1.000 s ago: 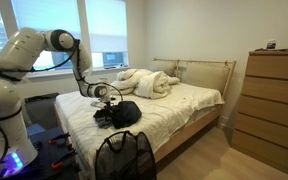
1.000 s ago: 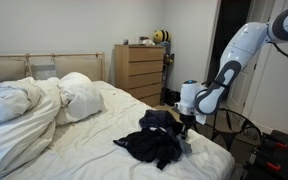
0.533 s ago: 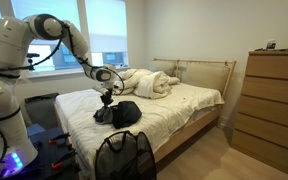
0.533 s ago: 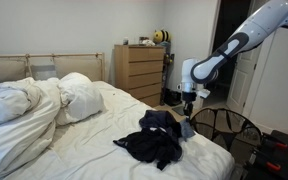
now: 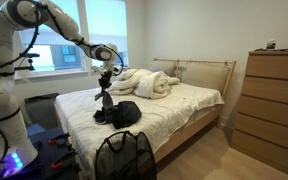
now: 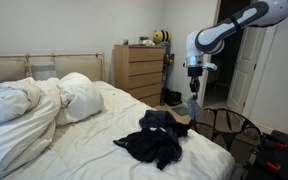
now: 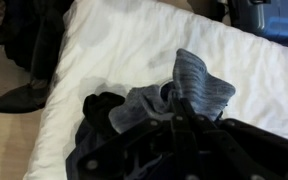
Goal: Put the black clothes in the black basket
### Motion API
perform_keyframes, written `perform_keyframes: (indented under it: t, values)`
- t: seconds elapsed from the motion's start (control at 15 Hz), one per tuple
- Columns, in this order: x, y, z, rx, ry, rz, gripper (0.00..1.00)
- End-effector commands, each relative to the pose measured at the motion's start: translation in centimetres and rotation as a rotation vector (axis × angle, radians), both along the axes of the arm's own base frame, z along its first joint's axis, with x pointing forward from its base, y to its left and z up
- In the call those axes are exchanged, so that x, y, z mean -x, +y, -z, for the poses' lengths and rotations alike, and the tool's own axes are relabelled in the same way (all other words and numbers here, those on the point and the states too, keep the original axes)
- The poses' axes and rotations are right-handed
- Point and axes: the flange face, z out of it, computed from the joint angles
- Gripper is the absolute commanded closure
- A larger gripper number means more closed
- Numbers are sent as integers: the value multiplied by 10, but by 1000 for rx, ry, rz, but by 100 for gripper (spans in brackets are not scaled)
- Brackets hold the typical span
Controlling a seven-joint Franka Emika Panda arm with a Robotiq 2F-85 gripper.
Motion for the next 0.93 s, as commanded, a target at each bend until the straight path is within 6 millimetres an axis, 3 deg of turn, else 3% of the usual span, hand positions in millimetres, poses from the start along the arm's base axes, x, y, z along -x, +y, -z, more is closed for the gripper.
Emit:
perform_keyframes:
  t: [0.0,0.33,0.87]
  values:
    - [10,-13,-46,42,-29,40,99]
    - [27,-53,-85,233,-7,174,99]
    - [69,-154,-128,410,168,388,99]
